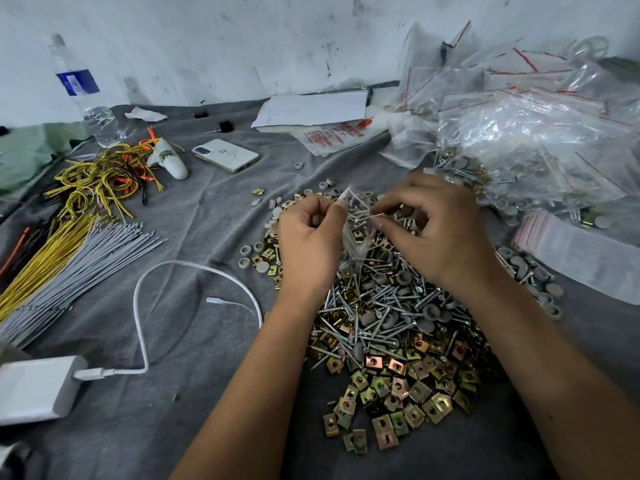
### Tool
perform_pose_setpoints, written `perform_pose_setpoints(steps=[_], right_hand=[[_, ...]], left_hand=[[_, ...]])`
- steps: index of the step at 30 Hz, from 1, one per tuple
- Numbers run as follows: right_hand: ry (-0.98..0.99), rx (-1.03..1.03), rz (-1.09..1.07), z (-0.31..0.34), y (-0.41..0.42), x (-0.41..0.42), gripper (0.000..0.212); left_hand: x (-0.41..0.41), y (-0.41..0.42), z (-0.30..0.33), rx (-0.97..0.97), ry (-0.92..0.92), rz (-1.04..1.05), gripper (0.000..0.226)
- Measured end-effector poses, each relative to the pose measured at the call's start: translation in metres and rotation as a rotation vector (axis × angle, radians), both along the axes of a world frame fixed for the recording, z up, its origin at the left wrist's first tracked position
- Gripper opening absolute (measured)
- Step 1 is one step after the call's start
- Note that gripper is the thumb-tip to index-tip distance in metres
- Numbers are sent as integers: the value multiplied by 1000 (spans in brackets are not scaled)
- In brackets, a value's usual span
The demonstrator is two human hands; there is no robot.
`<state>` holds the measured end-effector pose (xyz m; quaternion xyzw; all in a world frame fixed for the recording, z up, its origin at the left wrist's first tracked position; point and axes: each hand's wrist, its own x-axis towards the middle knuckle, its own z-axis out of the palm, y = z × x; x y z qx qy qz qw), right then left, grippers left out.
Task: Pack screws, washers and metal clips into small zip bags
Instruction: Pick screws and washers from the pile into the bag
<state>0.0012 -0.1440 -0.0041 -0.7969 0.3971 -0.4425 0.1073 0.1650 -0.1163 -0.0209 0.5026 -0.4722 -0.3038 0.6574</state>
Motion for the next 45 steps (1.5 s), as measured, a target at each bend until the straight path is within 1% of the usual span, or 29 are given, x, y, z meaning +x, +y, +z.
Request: perform_pose_setpoints(steps=[5, 8, 9, 11, 12, 13, 14, 16, 17, 18, 20, 23, 25, 29, 32, 36, 40, 42, 45], right_hand=[[24, -33, 13, -1, -1, 4, 22], [20, -25, 13, 0, -1, 6, 26], [-12, -21, 11, 0, -1, 5, 25], [-83, -13, -14, 0, -2, 3, 16], [-88, -5, -39, 0, -2, 1, 12], [-52, 16, -62, -1, -4, -1, 10], [31, 50, -78, -3, -6, -2, 10], [279, 129, -103, -7, -8, -3, 15], [380, 158, -112, -8, -8, -1, 19], [438, 177, -119, -9, -8, 0, 23], [480, 220, -145, -7, -7, 2, 32], [556, 280, -198, -5, -8, 3, 36], [600, 308, -203, -4, -9, 2, 36], [656, 353, -141, -2, -8, -1, 30], [576, 320, -104, -4, -5, 0, 22], [283, 301, -69, -5, -4, -1, 16], [69, 305, -75, -4, -5, -2, 16], [67, 295, -84, -5, -5, -4, 16], [229, 233, -88, -6, -6, -6, 14]], left_hand=[[-2, 1, 0, -18, -46, -23, 41], [-2, 0, -1, -21, -26, 4, 39], [-1, 0, -1, -19, -6, 23, 38], [1, 0, -1, -13, 44, 70, 35], [2, -1, -2, -9, 75, 97, 34], [3, -2, -2, -3, 112, 122, 33], [4, -2, -1, 2, 150, 140, 32], [7, -3, -1, 8, 207, 150, 35], [8, -4, -1, 9, 222, 148, 38], [8, -4, -1, 7, 230, 146, 40], [9, -5, -1, 1, 243, 151, 45], [10, -5, -1, -1, 249, 160, 50], [9, -5, -2, 1, 253, 161, 50], [9, -5, -2, 5, 254, 176, 48], [8, -4, -1, 11, 251, 185, 45], [7, -2, 1, 12, 222, 186, 42], [6, -1, 2, 4, 185, 188, 34], [6, -1, 2, 3, 164, 187, 32], [6, 0, 3, 5, 154, 187, 35]])
